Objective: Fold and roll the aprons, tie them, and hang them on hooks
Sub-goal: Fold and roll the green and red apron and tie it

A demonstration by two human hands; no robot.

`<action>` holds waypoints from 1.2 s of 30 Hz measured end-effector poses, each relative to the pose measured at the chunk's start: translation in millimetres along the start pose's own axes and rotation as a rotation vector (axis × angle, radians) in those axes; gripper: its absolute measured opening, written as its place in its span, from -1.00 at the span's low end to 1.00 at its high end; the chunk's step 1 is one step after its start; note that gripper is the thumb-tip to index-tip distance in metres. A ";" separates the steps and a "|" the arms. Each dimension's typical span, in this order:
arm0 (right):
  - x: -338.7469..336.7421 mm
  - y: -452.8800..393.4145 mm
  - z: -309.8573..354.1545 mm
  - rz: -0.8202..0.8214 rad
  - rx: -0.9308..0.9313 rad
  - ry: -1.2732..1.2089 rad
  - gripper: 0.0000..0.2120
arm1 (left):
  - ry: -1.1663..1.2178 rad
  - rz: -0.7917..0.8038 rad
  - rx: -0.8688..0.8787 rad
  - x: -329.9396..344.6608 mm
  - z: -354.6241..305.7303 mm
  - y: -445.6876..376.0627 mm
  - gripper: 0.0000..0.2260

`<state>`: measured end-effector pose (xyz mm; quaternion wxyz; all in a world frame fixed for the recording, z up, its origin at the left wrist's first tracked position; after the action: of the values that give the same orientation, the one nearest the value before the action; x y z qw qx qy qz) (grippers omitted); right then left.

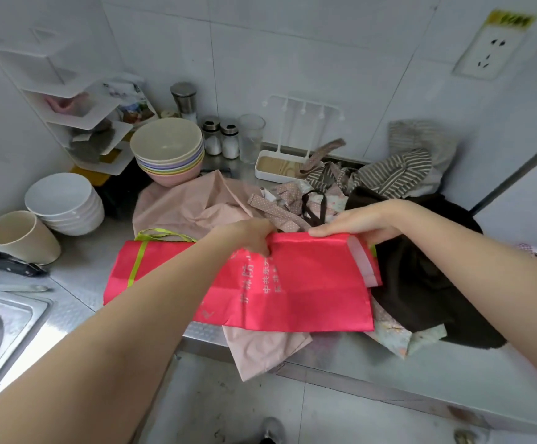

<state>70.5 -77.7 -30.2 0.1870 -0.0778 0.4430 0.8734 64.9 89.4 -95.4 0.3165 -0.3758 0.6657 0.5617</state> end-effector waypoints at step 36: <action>102.8 14.3 -143.3 -0.468 0.033 -0.568 -0.66 | -0.091 -0.126 0.096 52.7 -118.0 46.0 -0.68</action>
<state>-33.8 -174.0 -135.8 0.4983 0.0717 0.3576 0.7866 -1.6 -30.6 -96.4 0.3988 -0.3753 0.6517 0.5248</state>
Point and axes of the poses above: each hand's wrist, its own y-axis away from the middle knuckle, its own x-axis out of the palm, z = x × y, the point moved 5 cm from there along -y, towards the middle knuckle, and after that the axes turned 11 degrees about -x, right-handed, at the moved point
